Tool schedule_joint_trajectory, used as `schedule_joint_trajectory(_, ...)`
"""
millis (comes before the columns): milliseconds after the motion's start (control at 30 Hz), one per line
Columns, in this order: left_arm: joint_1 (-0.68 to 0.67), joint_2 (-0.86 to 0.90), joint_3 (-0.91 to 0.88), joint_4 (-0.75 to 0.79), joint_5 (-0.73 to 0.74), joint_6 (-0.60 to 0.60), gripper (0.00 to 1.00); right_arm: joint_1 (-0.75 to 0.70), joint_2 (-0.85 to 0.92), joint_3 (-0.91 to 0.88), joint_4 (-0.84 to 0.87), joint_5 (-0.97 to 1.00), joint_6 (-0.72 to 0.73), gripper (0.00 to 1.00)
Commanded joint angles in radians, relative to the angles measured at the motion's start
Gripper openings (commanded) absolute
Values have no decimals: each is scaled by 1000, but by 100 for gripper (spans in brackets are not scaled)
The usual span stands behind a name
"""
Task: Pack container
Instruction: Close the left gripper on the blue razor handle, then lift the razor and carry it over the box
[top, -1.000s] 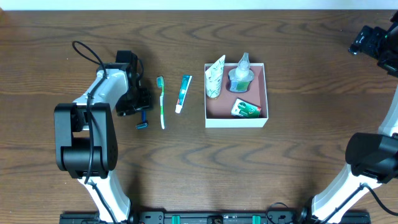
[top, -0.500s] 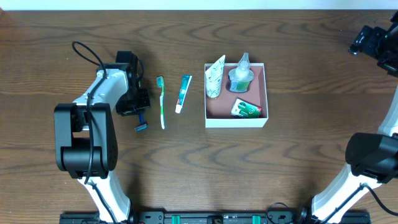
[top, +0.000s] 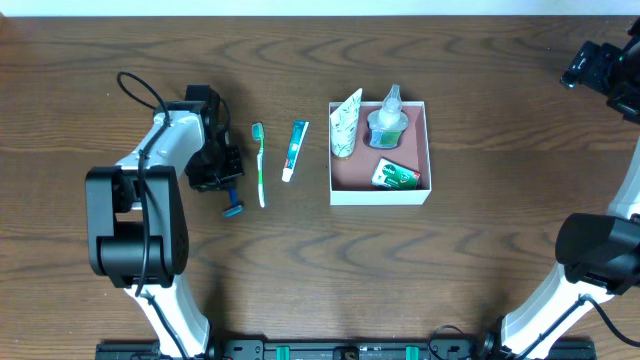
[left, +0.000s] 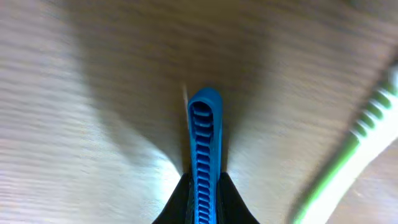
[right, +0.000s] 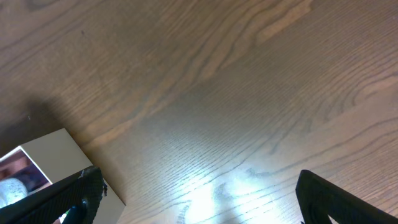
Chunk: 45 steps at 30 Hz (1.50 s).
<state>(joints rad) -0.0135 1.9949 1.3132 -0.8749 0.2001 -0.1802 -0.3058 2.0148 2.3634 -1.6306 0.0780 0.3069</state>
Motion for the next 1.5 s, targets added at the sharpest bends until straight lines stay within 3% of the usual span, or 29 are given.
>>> schedule_joint_trajectory(0,-3,-83,58,-18,105,2,6,-2,-23,10,-1,0,14,99)
schedule_joint_trajectory(400,-53,-459,74,19,373,3,6,-2,-23,10,-1,0,14,99)
schedule_joint_trajectory(700,-288,-661,74,137,415,58,6,-2,-23,10,-1,0,14,99)
schedule_joint_trajectory(1033,-558,-563,74,319,113,94,6,-2,-23,10,-1,0,14,99)
schedule_joint_trajectory(1467,-608,-297,74,430,97,97,6,-2,-23,10,-1,0,14,99)
